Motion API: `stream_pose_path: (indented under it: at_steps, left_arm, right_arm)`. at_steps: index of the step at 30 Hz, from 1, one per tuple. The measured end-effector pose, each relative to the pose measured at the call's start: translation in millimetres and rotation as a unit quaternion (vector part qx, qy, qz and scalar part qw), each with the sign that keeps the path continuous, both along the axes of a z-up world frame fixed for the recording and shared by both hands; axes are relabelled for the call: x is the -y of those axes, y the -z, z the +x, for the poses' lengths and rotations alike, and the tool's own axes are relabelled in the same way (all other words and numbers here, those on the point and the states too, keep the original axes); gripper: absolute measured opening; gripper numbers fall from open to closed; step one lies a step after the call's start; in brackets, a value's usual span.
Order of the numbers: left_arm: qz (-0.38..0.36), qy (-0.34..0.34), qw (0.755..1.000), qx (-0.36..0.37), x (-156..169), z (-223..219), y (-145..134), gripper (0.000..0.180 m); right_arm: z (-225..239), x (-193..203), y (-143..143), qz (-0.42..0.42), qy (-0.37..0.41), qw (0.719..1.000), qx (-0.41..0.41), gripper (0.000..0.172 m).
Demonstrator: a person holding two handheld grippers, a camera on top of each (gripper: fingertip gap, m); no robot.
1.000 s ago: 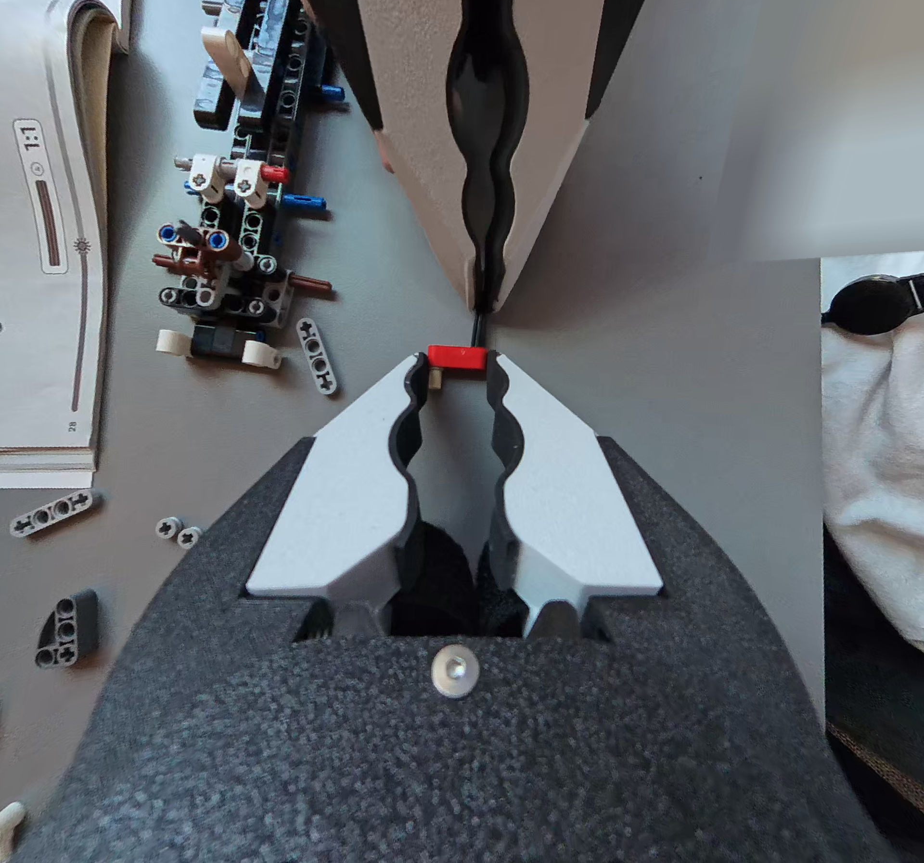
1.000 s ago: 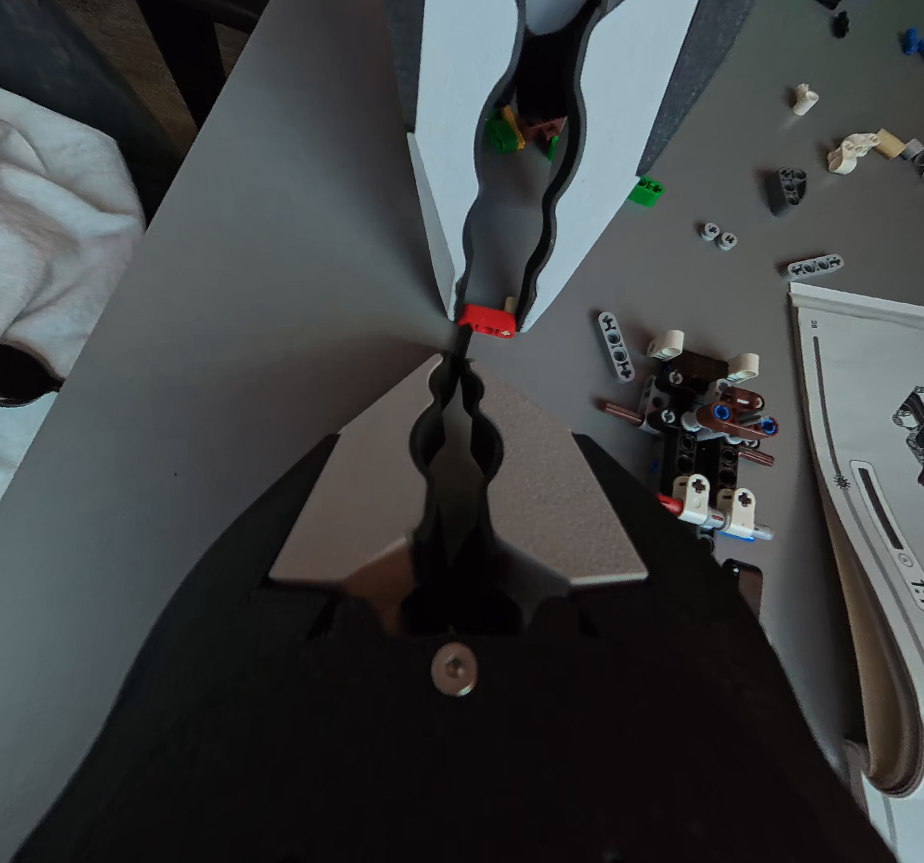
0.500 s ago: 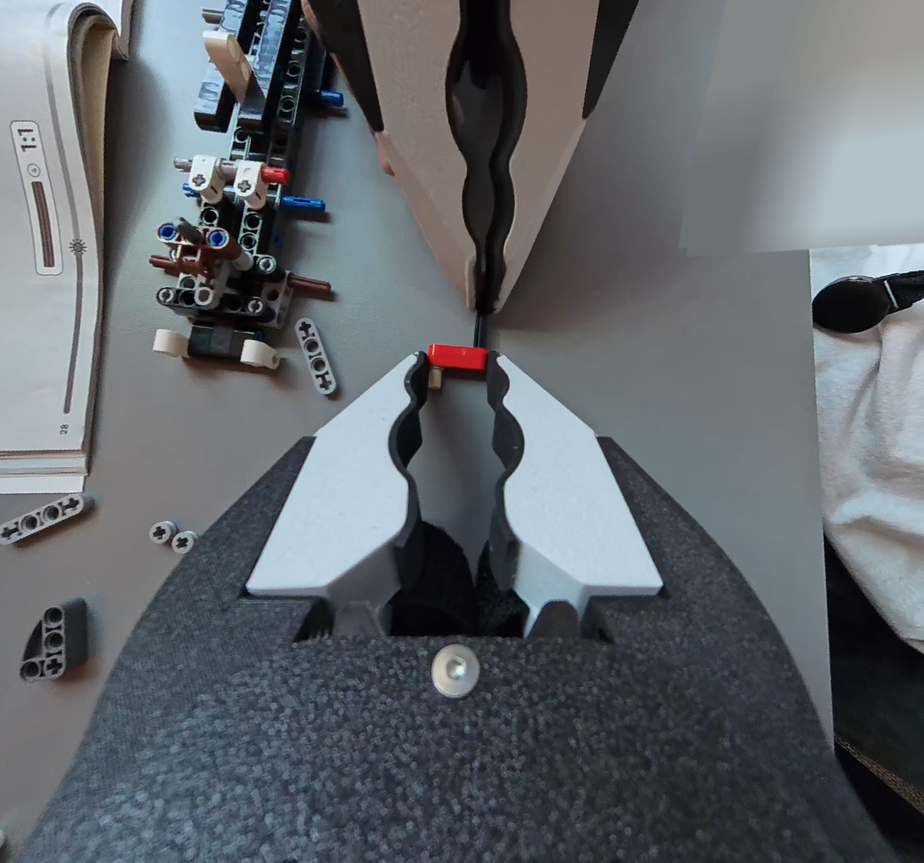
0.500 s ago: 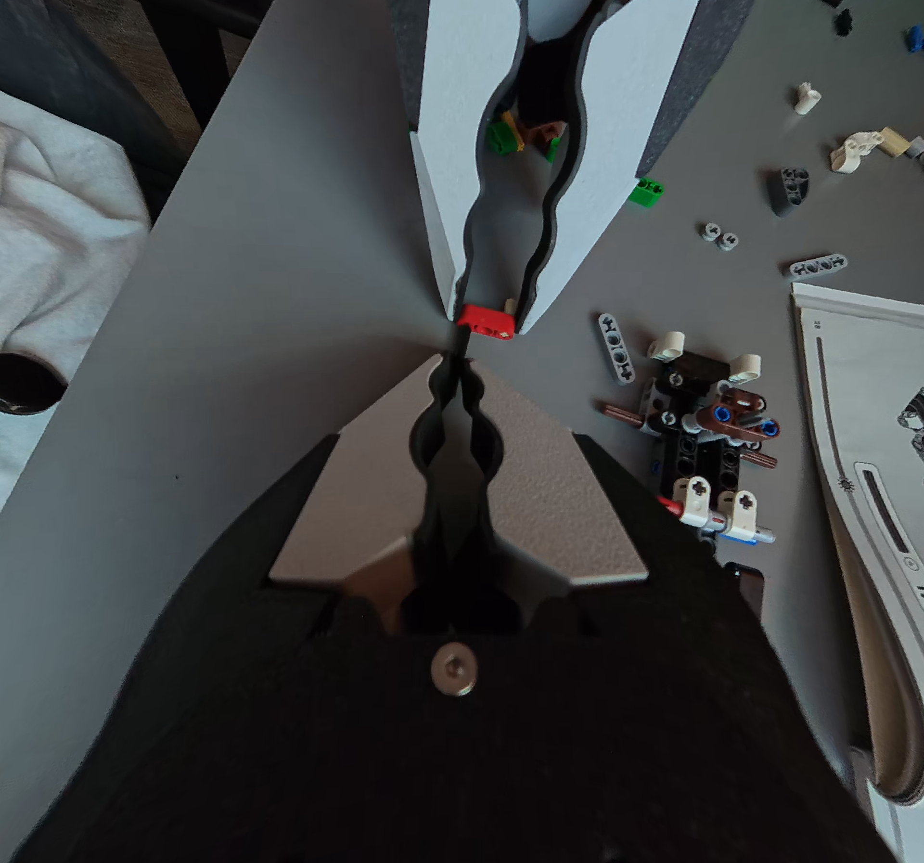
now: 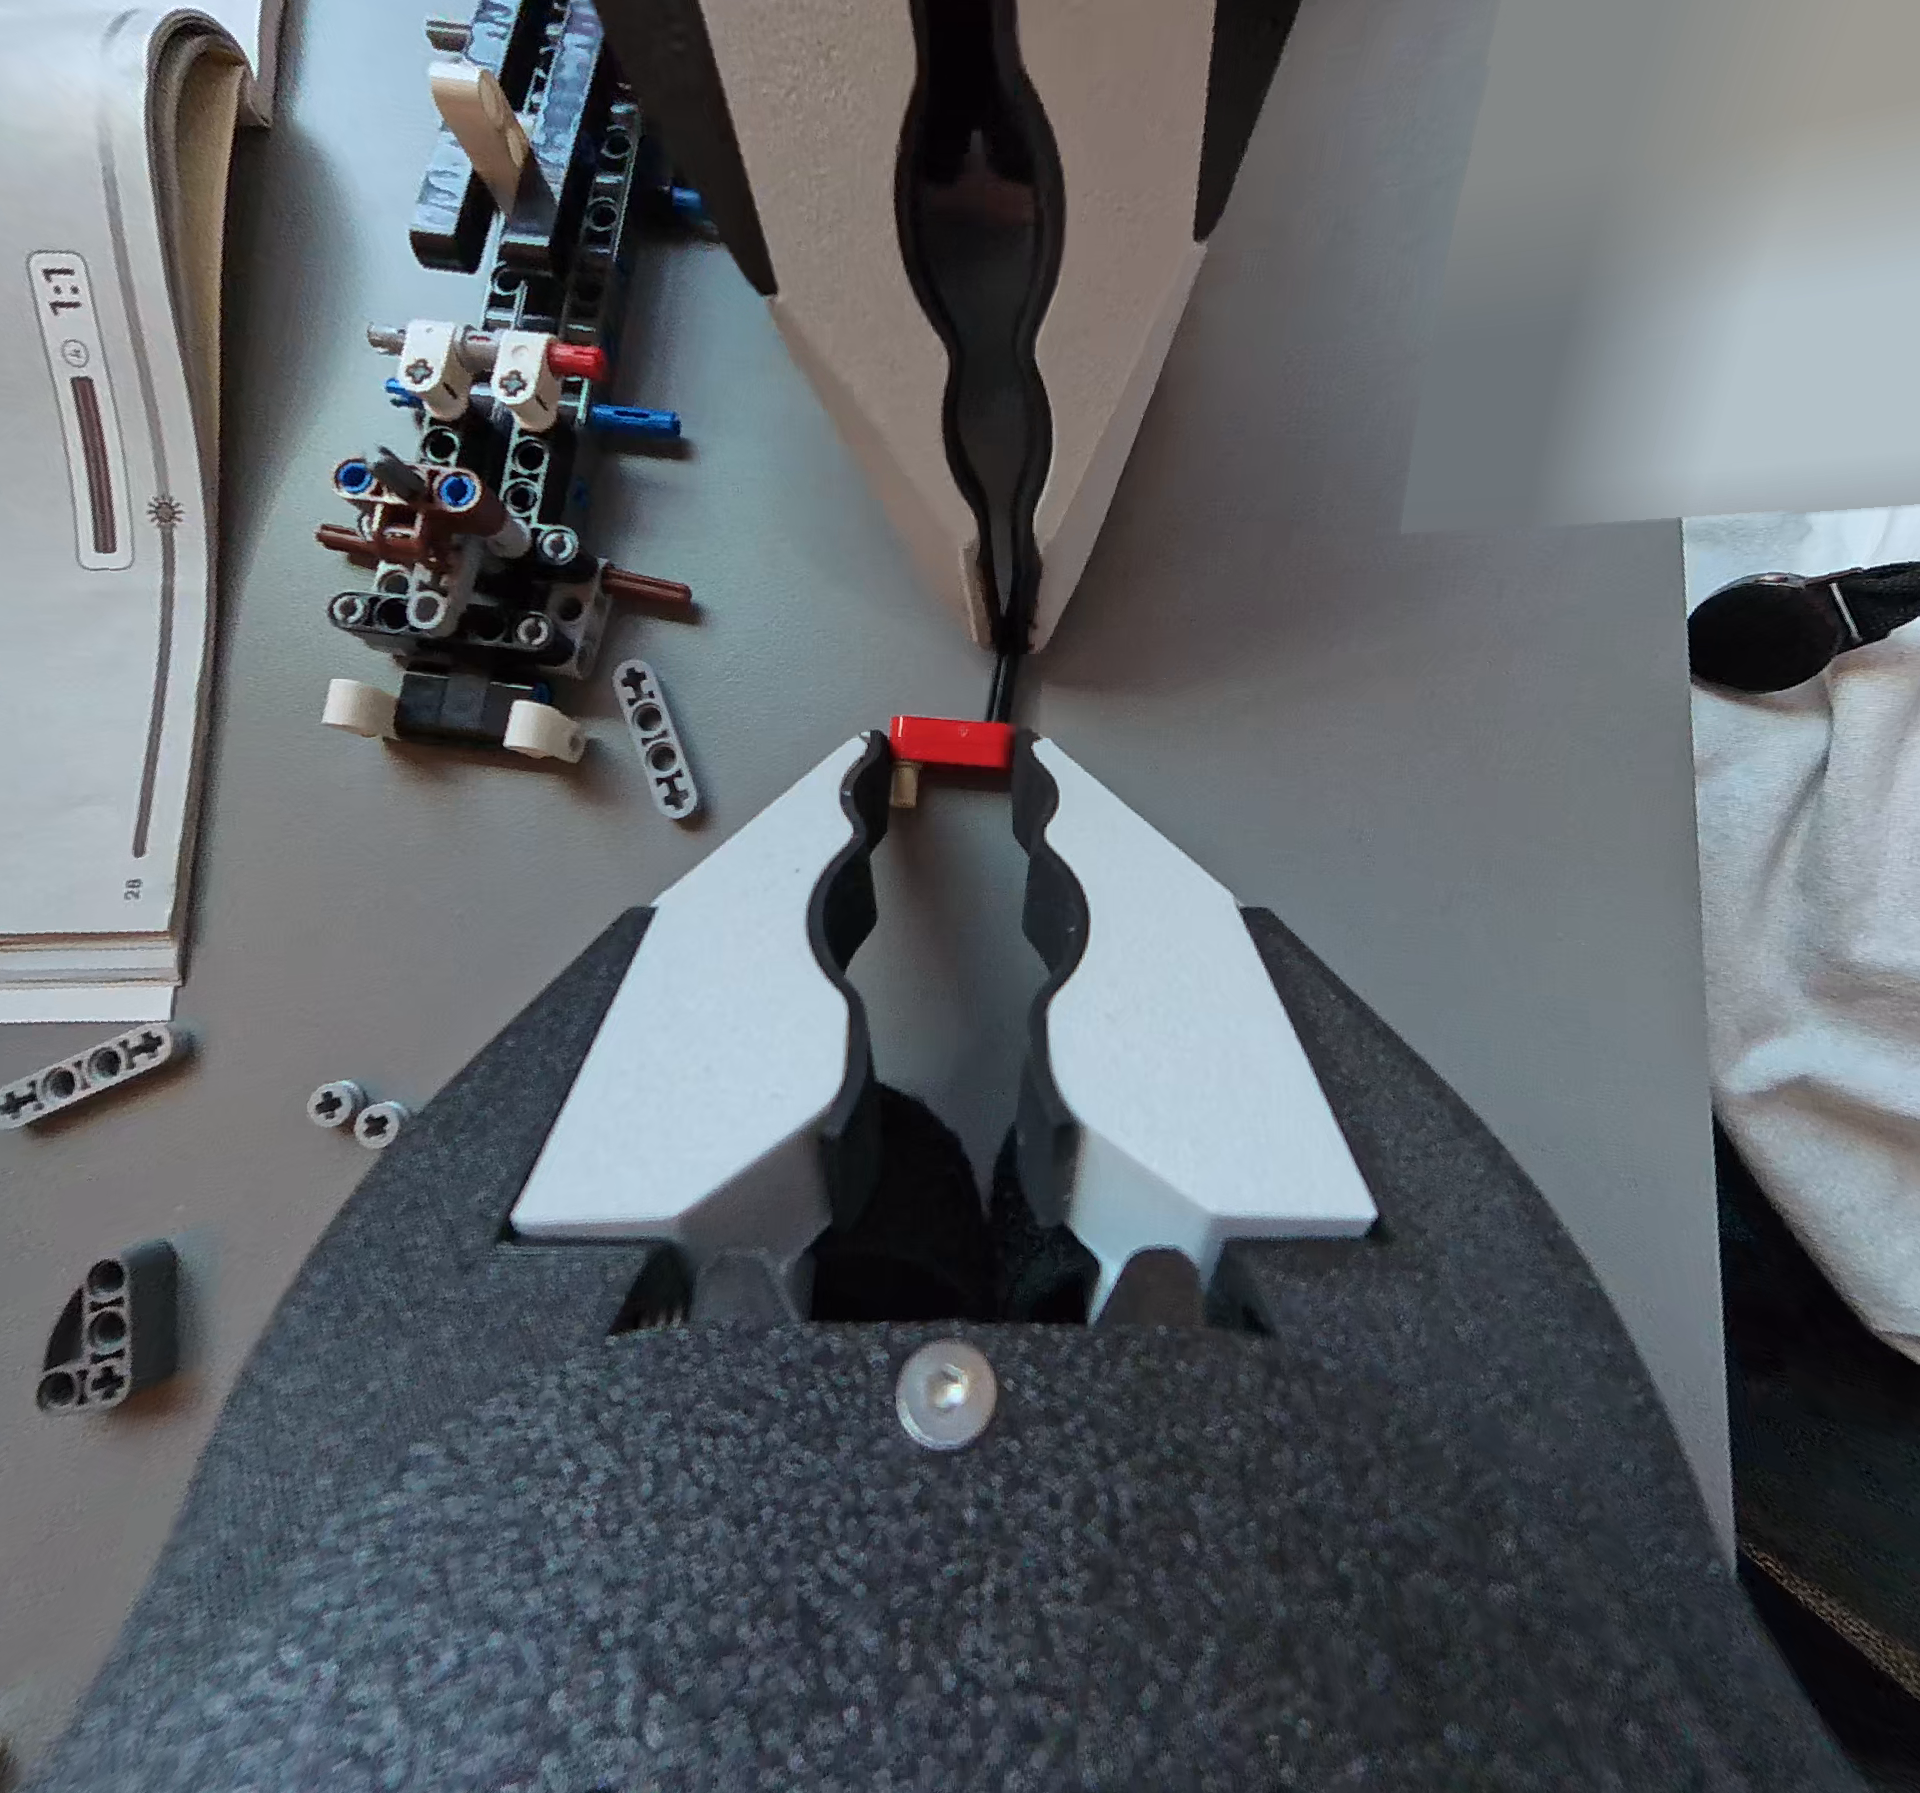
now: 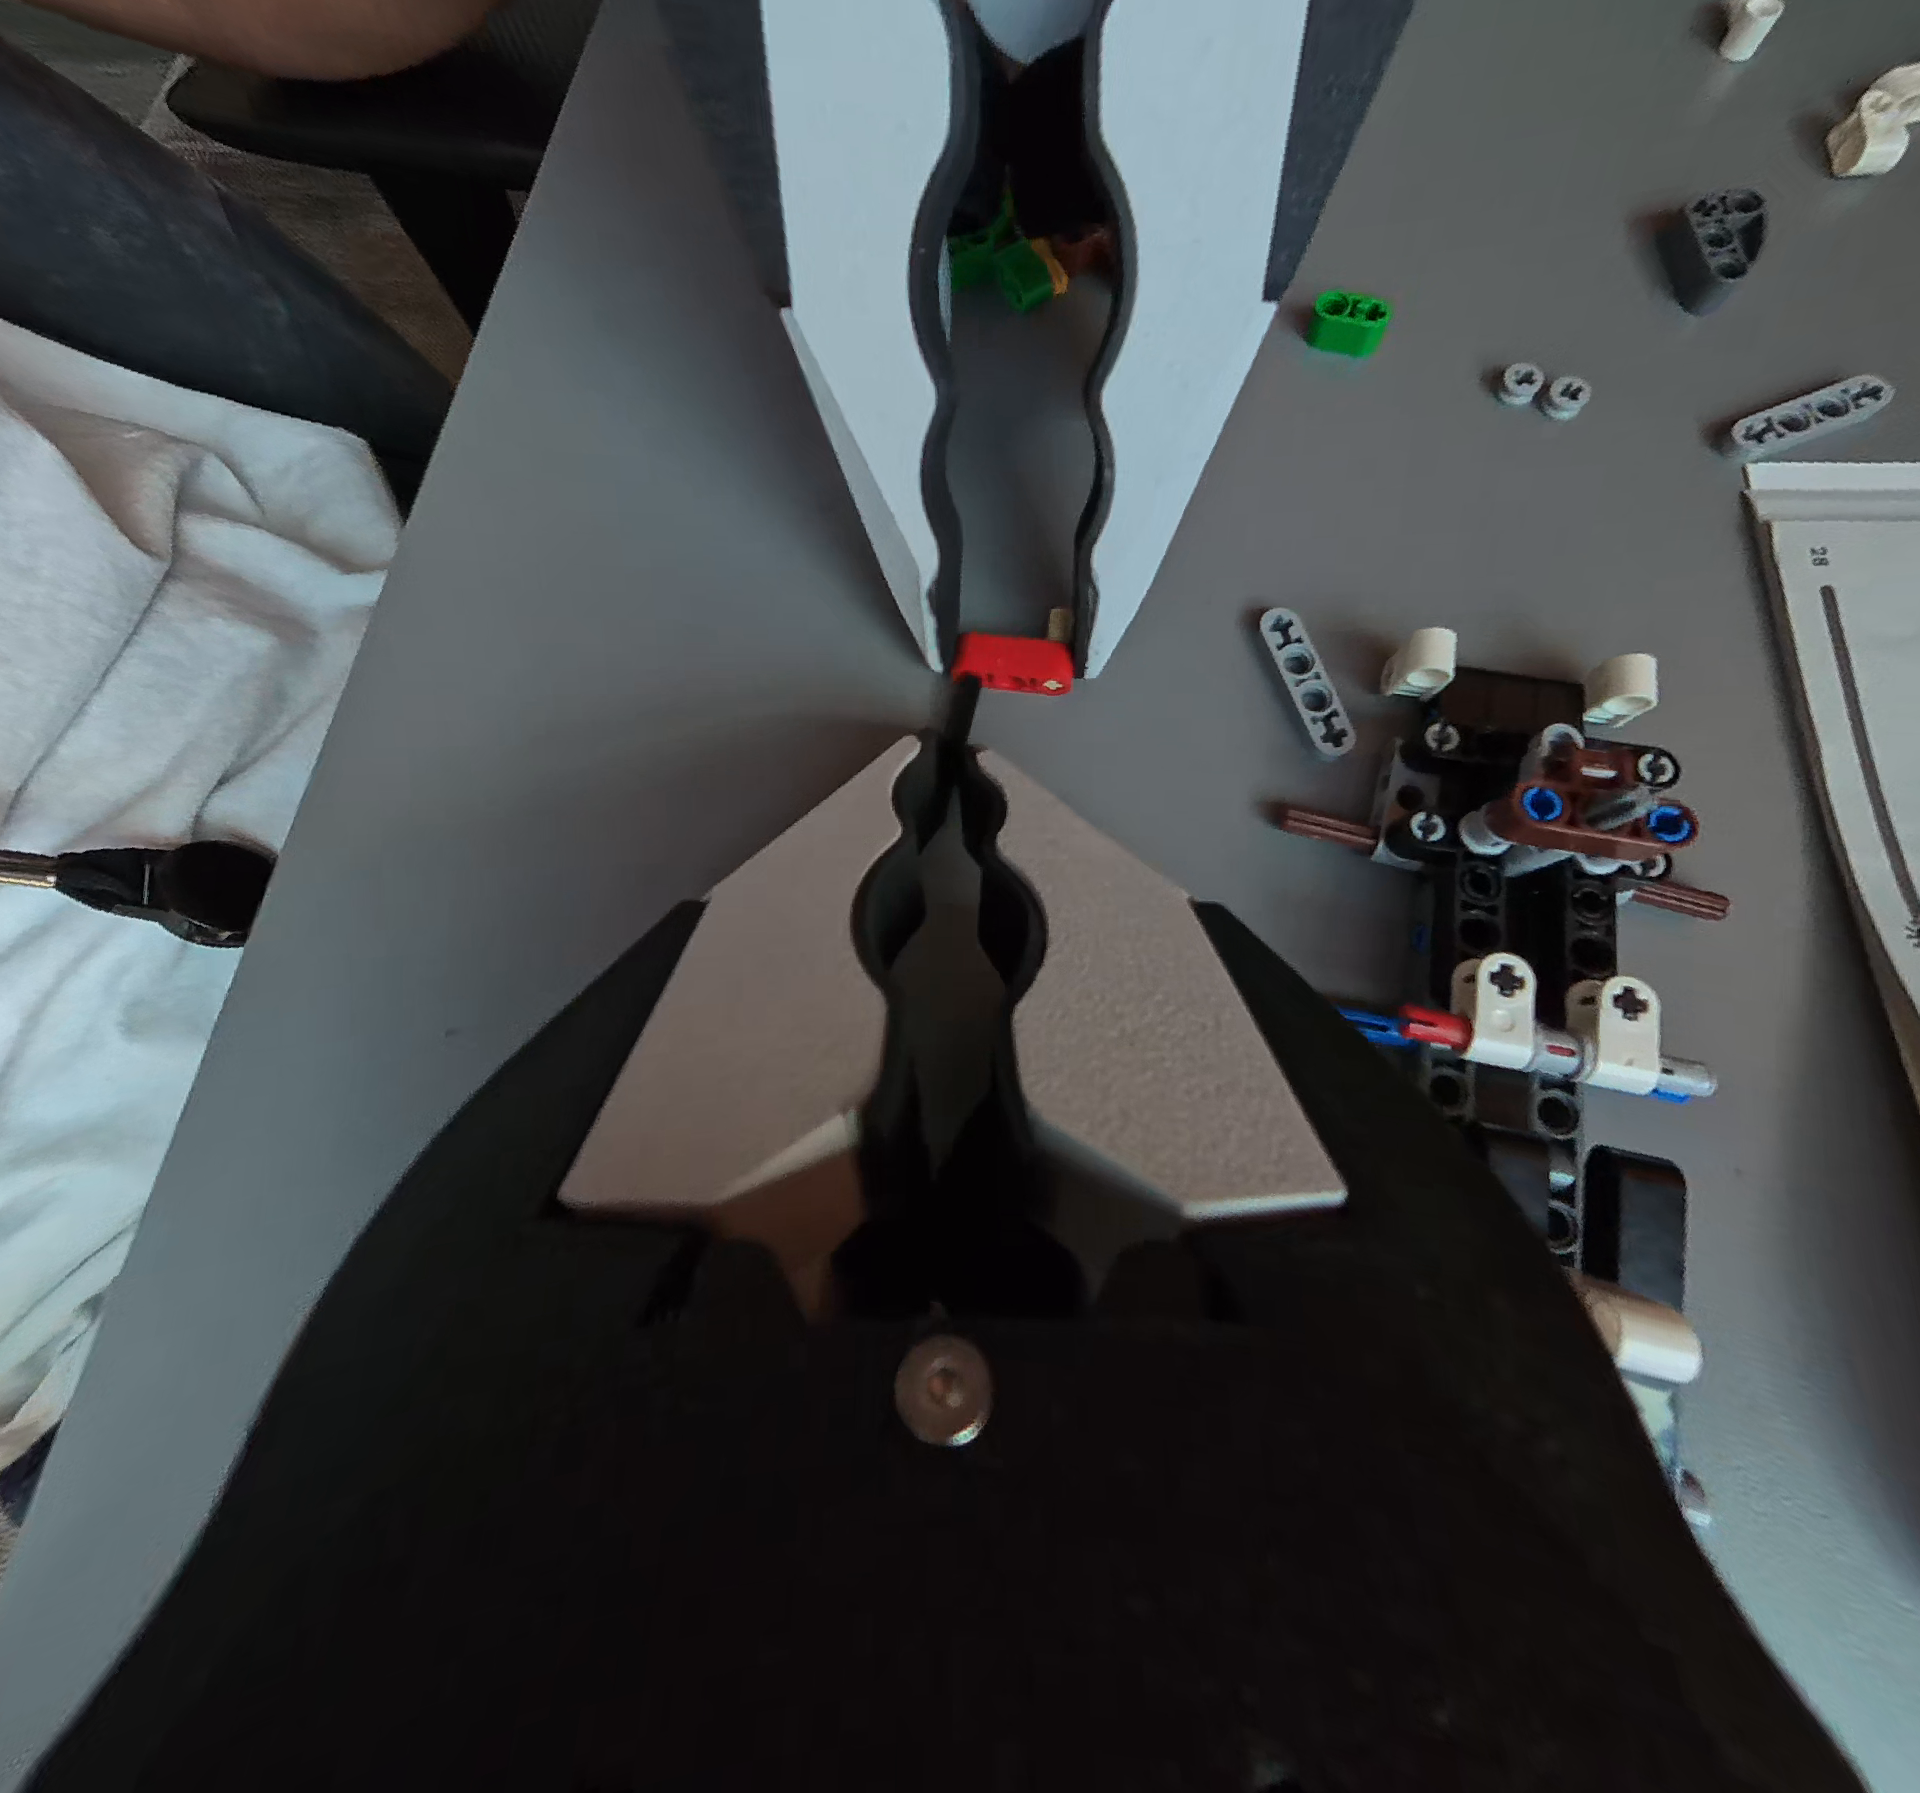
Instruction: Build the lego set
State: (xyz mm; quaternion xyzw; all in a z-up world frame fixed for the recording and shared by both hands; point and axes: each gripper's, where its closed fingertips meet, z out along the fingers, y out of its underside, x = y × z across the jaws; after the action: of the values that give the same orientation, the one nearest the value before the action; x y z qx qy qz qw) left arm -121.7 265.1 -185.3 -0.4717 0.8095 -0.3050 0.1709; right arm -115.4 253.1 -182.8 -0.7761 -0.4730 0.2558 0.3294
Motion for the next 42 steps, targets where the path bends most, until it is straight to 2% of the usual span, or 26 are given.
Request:
stream_pose_path:
  at_steps: [9,16,20,30,38,42]
  left_arm:
    - [-0.014,-0.001,1.0,-0.001,-0.2,-0.6,0.0,0.022]
    - [-0.019,-0.007,1.0,-0.009,-0.9,-1.7,-0.2,0.022]
    - [-0.026,-0.019,0.999,-0.014,-2.2,-3.3,-0.5,0.022]
    - [-0.009,-0.05,0.999,-0.016,-5.2,-4.0,0.1,0.022]
    - [-0.03,-0.068,0.997,-0.014,-5.8,-4.1,-0.1,0.022]
    - [-0.037,-0.069,0.997,-0.009,-5.9,-4.4,0.0,0.022]
  right_arm:
    - [0.1,-3.1,1.2,0.152,-0.04,0.983,0.093,0.001]
    - [1.0,-8.5,0.3,0.281,-0.044,0.939,0.193,0.001]
    - [-0.6,-9.8,-0.2,0.326,-0.037,0.916,0.231,0.001]
    - [-2.2,-10.7,-1.1,0.402,-0.041,0.847,0.346,0.001]
    - [-4.5,-10.3,-1.5,0.428,-0.045,0.816,0.386,0.0]
    - [-7.6,-9.2,-1.5,0.426,-0.043,0.823,0.374,0.0]
